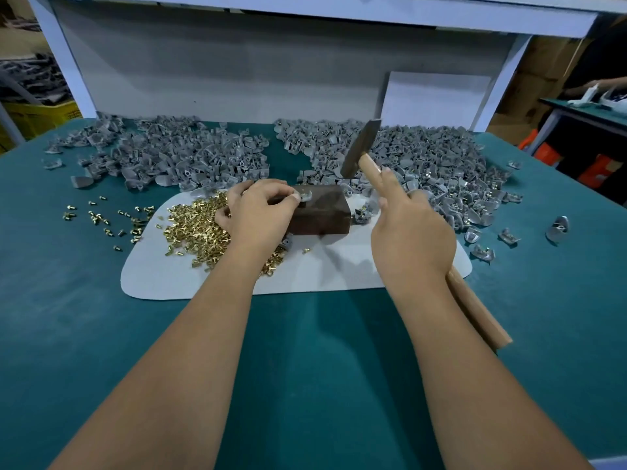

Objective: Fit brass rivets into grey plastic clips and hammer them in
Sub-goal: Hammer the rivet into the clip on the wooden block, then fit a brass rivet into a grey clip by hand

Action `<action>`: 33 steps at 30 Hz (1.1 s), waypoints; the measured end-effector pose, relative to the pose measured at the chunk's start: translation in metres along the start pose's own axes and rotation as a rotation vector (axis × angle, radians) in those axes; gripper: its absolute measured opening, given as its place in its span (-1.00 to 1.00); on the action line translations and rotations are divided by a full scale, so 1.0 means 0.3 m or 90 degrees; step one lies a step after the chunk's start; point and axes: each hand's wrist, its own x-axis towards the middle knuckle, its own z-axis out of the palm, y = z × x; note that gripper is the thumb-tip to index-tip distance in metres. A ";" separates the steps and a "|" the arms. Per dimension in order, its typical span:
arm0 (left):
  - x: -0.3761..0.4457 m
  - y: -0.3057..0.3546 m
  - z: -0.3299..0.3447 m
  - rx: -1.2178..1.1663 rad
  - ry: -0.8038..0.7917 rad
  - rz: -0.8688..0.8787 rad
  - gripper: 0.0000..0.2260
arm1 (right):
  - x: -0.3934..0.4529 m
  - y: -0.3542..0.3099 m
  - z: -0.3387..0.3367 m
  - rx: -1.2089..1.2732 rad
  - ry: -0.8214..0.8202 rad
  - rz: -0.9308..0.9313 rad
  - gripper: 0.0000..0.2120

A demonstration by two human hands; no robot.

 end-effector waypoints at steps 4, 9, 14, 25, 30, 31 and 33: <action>-0.001 0.003 -0.003 -0.007 -0.009 -0.009 -0.84 | 0.022 0.034 0.018 0.003 -0.025 0.050 -0.55; -0.002 0.004 -0.003 -0.016 -0.017 -0.016 -0.82 | 0.027 0.051 0.046 0.029 -0.057 0.061 -0.75; -0.001 0.001 -0.005 -0.007 -0.024 -0.013 -0.83 | 0.033 0.055 0.047 0.032 -0.126 0.081 -0.85; -0.008 0.018 -0.014 0.002 -0.031 0.016 -0.88 | 0.125 -0.206 0.071 0.319 -0.176 -0.132 -0.85; -0.009 0.028 -0.016 0.010 -0.028 0.007 -0.84 | 0.152 -0.221 0.111 0.294 -0.181 -0.112 -0.91; -0.009 0.028 -0.015 0.012 -0.028 0.005 -0.84 | 0.155 -0.223 0.114 0.277 -0.178 -0.118 -0.91; -0.009 0.028 -0.014 0.019 -0.030 -0.001 -0.87 | 0.153 -0.232 0.116 0.231 -0.167 -0.139 -0.89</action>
